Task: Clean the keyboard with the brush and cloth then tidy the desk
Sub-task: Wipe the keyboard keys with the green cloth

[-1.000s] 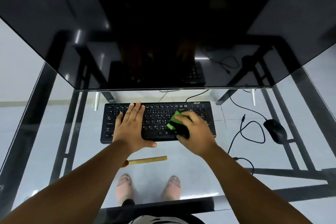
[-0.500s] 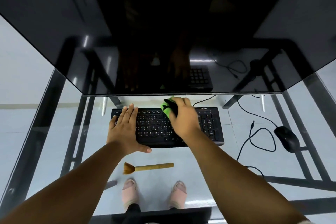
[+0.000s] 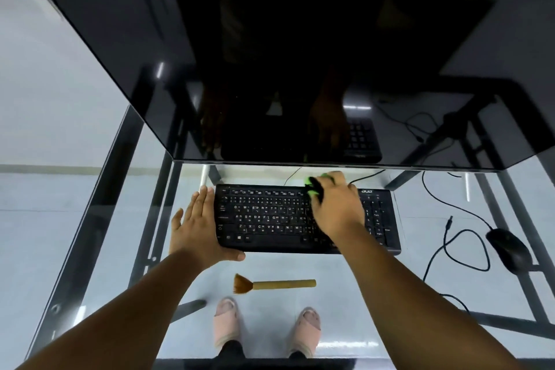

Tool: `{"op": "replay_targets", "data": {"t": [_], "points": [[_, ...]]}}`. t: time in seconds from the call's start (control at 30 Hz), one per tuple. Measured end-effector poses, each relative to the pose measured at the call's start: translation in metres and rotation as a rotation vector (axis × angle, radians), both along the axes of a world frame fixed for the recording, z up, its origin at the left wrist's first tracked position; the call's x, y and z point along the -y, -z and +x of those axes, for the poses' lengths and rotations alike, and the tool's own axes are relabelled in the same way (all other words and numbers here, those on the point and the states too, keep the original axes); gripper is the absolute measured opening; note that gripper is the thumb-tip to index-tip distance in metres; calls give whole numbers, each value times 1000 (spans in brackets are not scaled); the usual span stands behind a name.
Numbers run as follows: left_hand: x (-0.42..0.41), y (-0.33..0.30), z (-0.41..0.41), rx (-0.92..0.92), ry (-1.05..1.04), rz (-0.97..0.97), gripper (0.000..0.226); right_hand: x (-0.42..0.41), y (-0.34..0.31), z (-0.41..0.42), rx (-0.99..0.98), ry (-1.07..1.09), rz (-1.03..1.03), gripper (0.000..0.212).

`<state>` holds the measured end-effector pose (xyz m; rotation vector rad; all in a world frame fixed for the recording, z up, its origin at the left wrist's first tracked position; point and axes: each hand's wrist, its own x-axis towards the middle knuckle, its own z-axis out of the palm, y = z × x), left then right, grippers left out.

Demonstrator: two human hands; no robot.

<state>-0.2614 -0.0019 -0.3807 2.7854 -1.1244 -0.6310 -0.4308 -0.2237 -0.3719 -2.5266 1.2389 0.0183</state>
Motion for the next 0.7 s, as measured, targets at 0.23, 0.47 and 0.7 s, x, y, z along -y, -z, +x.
{"op": "replay_targets", "data": {"t": [0.23, 0.47, 0.7], "points": [[-19, 9, 14, -51, 18, -17, 136, -32, -7, 53, 200, -42, 209, 39], [-23, 10, 19, -40, 43, -63, 130, -84, -3, 120, 160, -426, 171, 38], [-26, 11, 20, -60, 43, -119, 134, -66, 0, 112, 61, -218, 161, 37]]}}
